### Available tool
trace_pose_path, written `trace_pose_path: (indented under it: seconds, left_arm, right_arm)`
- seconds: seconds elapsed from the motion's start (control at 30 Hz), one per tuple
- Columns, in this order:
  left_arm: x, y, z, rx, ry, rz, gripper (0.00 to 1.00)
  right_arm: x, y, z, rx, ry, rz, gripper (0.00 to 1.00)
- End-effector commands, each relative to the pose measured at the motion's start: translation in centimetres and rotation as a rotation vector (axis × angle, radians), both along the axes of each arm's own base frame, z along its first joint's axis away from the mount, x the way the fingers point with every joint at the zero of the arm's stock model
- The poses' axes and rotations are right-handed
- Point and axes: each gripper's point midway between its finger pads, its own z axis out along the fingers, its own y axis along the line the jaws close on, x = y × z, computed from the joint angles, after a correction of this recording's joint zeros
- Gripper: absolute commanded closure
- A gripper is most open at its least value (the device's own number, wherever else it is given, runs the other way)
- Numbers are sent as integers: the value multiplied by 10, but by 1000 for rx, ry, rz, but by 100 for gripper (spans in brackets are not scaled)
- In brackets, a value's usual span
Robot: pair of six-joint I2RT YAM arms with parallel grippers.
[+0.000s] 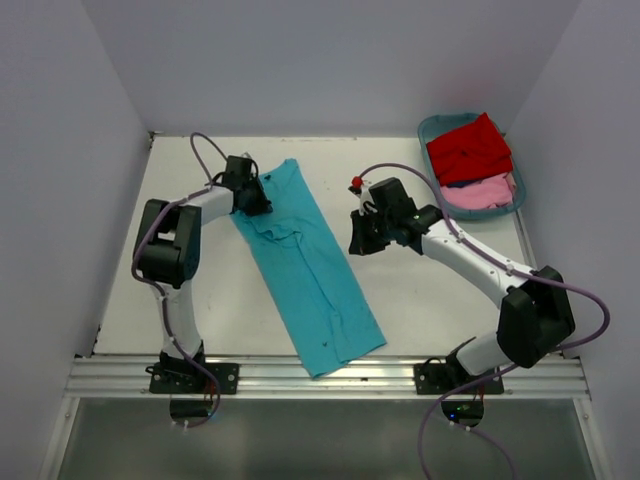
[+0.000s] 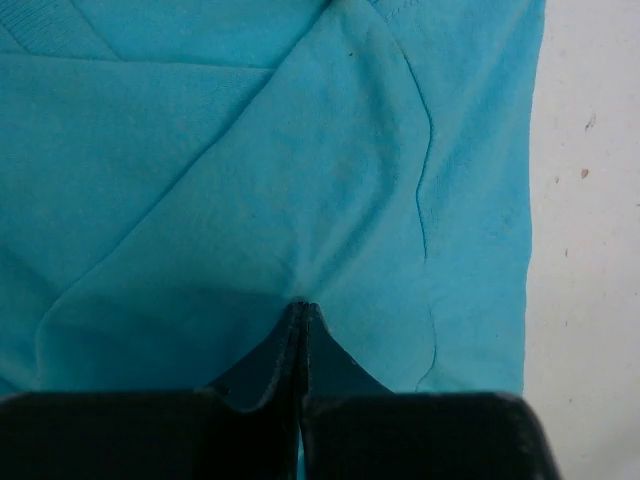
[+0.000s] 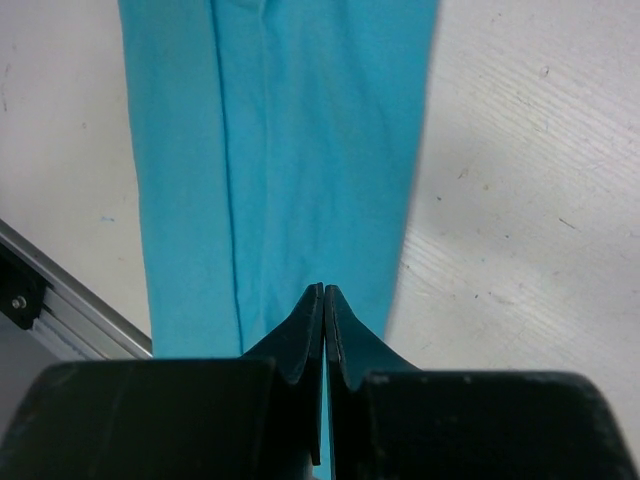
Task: Fold and stack the t-shirts
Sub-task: Rotate the tshirt 90 degrees
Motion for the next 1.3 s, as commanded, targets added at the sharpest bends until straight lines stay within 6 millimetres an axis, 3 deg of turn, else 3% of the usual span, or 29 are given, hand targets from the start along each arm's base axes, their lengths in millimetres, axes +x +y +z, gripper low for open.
trace_pose_path:
  seconds: [0.0, 0.13, 0.17, 0.2, 0.27, 0.33, 0.37, 0.5, 0.67, 0.87, 1.0, 1.1, 1.23, 1.27]
  left_arm:
    - [-4, 18, 23, 73, -23, 61, 100]
    - [-16, 22, 53, 64, -113, 54, 100]
    - [-10, 17, 68, 41, -197, 26, 100]
    - [-21, 14, 71, 19, -228, -3, 100]
    - [-22, 9, 80, -9, -292, -32, 100]
    - [-26, 23, 63, 46, -236, 27, 100]
    - [-37, 31, 44, 81, -138, 43, 100]
    - [-41, 50, 5, 140, 22, 85, 100]
    - [-49, 65, -4, 205, 51, 136, 100]
    - [-52, 62, 24, 172, -36, 130, 100]
    - [-51, 56, 71, 113, -184, 112, 100]
    - [-57, 55, 96, 86, -251, 122, 100]
    - [-63, 75, 87, 175, -196, 190, 97]
    - [-64, 77, 83, 195, -164, 193, 98]
  right_arm:
    - [12, 6, 6, 11, -18, -17, 100]
    - [17, 10, 2, 13, -6, -16, 100]
    - [18, 11, 2, 12, -5, -16, 100]
    - [19, 13, 1, 14, -1, -15, 100]
    - [21, 14, -2, 12, 7, -15, 100]
    - [22, 16, -1, 16, 12, -12, 100]
    - [22, 17, -2, 17, 15, -8, 100]
    - [22, 17, -2, 17, 16, -11, 100]
    - [20, 15, -5, 10, 22, -15, 100]
    - [20, 14, -6, 10, 22, -19, 100]
    - [22, 16, -5, 16, 20, -20, 100]
    - [29, 21, -1, 26, 5, -15, 100]
    - [56, 36, 11, 36, -25, -24, 100]
    - [61, 41, 0, 22, 2, -17, 100]
